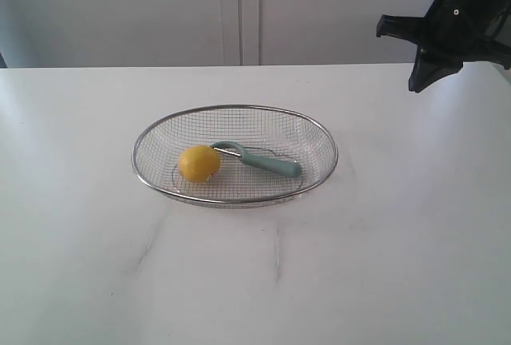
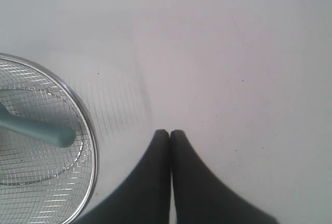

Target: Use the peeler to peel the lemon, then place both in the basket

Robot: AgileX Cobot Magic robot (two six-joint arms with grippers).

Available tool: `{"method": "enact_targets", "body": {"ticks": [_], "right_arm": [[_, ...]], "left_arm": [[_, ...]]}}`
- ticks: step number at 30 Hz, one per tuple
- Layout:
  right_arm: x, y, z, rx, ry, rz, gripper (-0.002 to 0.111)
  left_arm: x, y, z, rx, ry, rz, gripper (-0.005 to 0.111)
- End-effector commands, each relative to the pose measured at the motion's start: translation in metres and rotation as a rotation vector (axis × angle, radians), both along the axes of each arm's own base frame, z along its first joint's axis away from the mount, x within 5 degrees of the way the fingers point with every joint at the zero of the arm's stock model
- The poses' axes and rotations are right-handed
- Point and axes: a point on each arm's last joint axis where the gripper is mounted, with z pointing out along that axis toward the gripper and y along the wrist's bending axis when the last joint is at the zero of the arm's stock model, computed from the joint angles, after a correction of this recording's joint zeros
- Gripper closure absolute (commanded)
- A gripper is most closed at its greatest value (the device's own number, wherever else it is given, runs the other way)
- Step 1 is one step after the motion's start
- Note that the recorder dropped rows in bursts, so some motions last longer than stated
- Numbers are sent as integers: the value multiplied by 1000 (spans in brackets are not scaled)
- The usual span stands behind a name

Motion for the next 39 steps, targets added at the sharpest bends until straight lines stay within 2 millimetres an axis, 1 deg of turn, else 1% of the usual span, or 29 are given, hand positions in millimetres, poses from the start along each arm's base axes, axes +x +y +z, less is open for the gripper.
{"method": "enact_targets", "body": {"ticks": [1, 14, 23, 30, 39], "right_arm": [[-1, -3, 6, -5, -24, -9, 108], [0, -3, 6, -5, -27, -9, 108], [0, -3, 6, -5, -27, -9, 108], [0, -3, 6, -5, -27, -9, 108], [0, -3, 6, -5, -27, -9, 108]], "left_arm": [[-9, 2, -5, 11, -27, 38, 107], [-24, 4, -27, 48, -68, 62, 107], [-33, 3, -50, 52, -111, 63, 107], [-32, 3, -67, 45, -61, 63, 107], [-32, 3, -77, 43, -26, 62, 107]]}}
